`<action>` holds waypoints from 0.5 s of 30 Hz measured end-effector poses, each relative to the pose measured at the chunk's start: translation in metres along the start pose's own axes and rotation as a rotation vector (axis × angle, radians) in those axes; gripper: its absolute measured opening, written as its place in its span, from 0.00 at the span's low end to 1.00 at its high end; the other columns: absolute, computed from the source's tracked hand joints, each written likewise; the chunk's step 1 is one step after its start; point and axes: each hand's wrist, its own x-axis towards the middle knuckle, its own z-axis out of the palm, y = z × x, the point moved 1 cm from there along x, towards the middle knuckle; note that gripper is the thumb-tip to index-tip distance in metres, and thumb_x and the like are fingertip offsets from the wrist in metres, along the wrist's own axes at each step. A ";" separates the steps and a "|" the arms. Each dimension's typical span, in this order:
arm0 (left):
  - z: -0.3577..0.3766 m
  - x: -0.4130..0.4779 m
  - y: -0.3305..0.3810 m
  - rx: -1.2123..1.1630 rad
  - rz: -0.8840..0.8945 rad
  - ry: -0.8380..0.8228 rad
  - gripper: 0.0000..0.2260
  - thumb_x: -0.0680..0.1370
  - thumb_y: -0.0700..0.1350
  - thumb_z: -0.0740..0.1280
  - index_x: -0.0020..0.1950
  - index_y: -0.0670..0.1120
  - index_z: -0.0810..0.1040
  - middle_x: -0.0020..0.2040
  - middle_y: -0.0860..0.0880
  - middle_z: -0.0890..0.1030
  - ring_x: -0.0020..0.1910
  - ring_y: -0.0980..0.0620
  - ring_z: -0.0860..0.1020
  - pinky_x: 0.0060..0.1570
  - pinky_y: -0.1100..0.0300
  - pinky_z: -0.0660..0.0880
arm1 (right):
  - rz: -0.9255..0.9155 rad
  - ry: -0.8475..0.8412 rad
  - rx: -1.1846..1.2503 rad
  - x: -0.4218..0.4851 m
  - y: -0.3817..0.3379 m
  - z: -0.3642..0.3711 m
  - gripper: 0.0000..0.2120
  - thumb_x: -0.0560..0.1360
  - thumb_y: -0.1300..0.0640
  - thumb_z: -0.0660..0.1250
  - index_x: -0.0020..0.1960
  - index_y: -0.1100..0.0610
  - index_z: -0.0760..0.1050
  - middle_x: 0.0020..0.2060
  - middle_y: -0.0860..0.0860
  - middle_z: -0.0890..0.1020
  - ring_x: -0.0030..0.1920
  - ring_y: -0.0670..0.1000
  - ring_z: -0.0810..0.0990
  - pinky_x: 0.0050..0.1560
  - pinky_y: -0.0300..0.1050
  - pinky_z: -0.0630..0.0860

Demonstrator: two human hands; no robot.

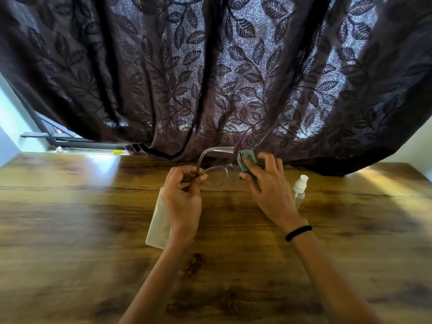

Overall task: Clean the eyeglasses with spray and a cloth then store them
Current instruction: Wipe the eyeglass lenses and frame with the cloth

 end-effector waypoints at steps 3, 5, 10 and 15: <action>0.000 0.000 0.000 -0.011 -0.003 -0.003 0.11 0.69 0.31 0.70 0.43 0.47 0.76 0.42 0.44 0.80 0.40 0.56 0.77 0.39 0.73 0.72 | -0.014 0.019 0.103 0.000 0.000 0.002 0.15 0.74 0.62 0.66 0.60 0.56 0.75 0.53 0.59 0.73 0.50 0.56 0.70 0.44 0.45 0.74; 0.000 0.000 0.000 -0.011 0.007 0.003 0.11 0.69 0.31 0.70 0.42 0.47 0.75 0.41 0.43 0.80 0.40 0.55 0.77 0.39 0.73 0.72 | -0.006 0.038 0.175 0.000 -0.001 0.003 0.15 0.73 0.64 0.66 0.59 0.55 0.77 0.52 0.58 0.72 0.50 0.55 0.70 0.47 0.43 0.72; -0.001 0.002 0.002 0.000 0.035 -0.011 0.16 0.70 0.33 0.70 0.41 0.54 0.74 0.41 0.45 0.80 0.40 0.51 0.79 0.39 0.72 0.73 | 0.040 0.113 0.317 0.003 0.001 0.002 0.15 0.71 0.66 0.67 0.56 0.54 0.78 0.50 0.50 0.67 0.51 0.43 0.62 0.54 0.26 0.64; -0.002 0.004 -0.001 0.000 0.034 -0.011 0.14 0.69 0.33 0.70 0.41 0.52 0.75 0.41 0.45 0.80 0.40 0.51 0.79 0.39 0.69 0.74 | -0.026 -0.019 0.222 0.003 0.002 -0.002 0.15 0.73 0.60 0.67 0.60 0.52 0.75 0.54 0.56 0.70 0.52 0.43 0.60 0.48 0.33 0.66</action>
